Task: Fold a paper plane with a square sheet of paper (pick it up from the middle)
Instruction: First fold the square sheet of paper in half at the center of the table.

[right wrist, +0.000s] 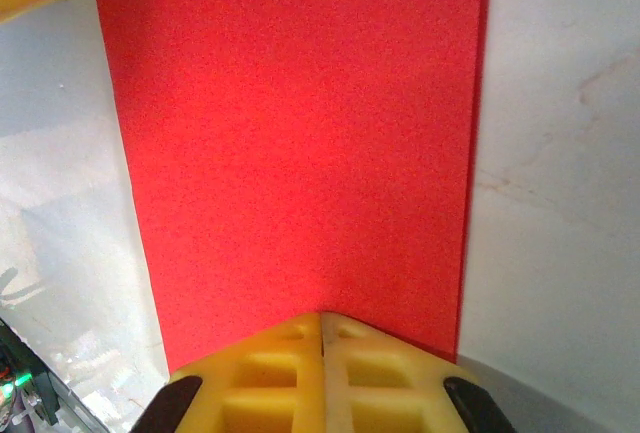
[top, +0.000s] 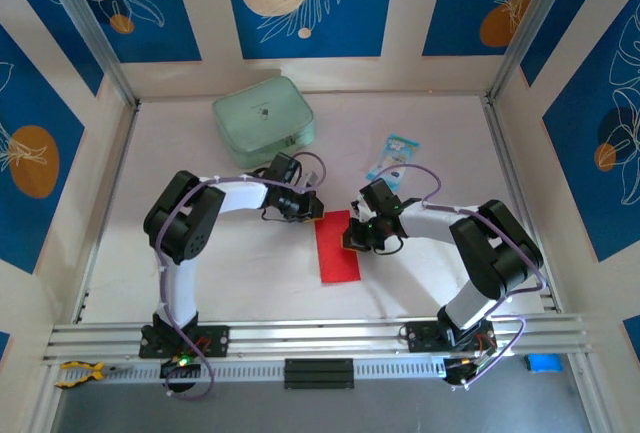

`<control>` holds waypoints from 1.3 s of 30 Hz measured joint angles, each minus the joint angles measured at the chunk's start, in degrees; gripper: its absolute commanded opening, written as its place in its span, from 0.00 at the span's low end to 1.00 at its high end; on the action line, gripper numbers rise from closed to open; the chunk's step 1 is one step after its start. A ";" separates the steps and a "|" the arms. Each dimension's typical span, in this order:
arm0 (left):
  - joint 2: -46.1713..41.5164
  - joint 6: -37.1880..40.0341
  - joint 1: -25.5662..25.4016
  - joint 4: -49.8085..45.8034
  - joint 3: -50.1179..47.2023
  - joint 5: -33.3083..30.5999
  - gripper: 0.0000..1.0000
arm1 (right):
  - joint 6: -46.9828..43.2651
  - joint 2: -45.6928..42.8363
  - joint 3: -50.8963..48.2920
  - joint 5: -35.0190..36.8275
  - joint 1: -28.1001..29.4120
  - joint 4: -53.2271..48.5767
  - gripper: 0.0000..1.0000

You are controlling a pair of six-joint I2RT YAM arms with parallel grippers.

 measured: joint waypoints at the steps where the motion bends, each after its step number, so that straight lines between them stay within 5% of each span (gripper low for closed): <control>1: 0.02 -0.07 0.04 -0.28 0.22 -0.20 0.12 | 0.00 0.00 0.00 0.00 -0.02 0.00 0.02; 28: -3.54 -1.38 2.36 -8.90 4.48 -10.75 0.14 | 0.00 -0.02 0.00 0.00 -0.02 0.00 0.02; 39: -13.64 -3.76 -2.69 -0.70 -7.02 -3.41 0.16 | 0.00 -0.04 0.00 0.02 0.00 -0.04 0.02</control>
